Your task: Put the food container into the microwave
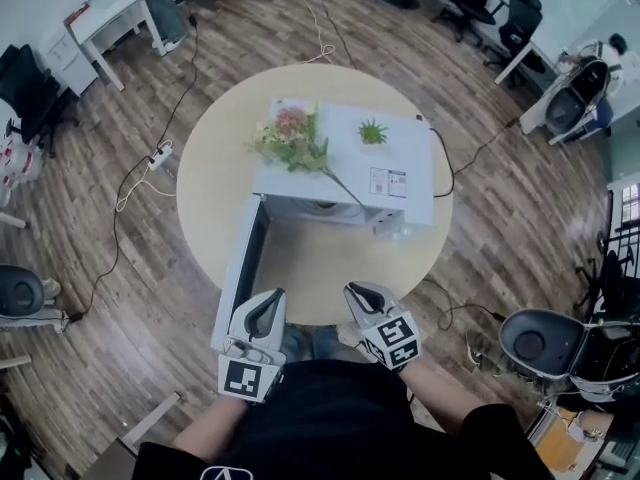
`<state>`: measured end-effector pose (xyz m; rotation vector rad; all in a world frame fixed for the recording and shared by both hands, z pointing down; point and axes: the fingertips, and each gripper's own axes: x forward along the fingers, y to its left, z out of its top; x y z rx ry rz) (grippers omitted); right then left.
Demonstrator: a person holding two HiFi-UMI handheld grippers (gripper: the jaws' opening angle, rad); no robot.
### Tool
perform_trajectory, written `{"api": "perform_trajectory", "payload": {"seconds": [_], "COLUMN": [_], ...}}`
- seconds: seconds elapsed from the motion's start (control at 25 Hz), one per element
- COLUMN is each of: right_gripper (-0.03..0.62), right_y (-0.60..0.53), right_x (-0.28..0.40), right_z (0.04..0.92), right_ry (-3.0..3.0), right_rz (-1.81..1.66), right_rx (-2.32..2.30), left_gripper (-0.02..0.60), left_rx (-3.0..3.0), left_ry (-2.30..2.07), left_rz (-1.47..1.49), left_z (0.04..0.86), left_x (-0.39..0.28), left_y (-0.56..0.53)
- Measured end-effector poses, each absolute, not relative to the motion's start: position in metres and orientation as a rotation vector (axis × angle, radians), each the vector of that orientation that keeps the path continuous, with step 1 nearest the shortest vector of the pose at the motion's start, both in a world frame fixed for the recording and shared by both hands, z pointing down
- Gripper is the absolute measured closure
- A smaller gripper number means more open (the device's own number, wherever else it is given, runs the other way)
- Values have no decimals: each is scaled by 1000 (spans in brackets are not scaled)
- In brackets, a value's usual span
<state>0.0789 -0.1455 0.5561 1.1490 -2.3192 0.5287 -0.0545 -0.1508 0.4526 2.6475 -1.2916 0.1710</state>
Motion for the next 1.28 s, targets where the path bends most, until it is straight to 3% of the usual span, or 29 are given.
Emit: {"api": "perform_trajectory", "payload": {"seconds": [0.28,0.52,1.28], "right_gripper": [569,578,584], "right_y": [-136,-142,-153], "right_x": [102,148,157], "right_z": [421,358,325], "right_ry": [-2655,-2701,-2678], "right_rz": [289,116,-95], "right_rx": [1420,1751,1852], "left_gripper": [581,581,581], "left_rx": [2806,2896,2958], "left_ry": [-1279,-1298,-1348], "left_rz": [82,17,-74], "left_z": [397,359,320], "left_x": [-25,-13,-9], "left_y": [-174,-183,-204]}}
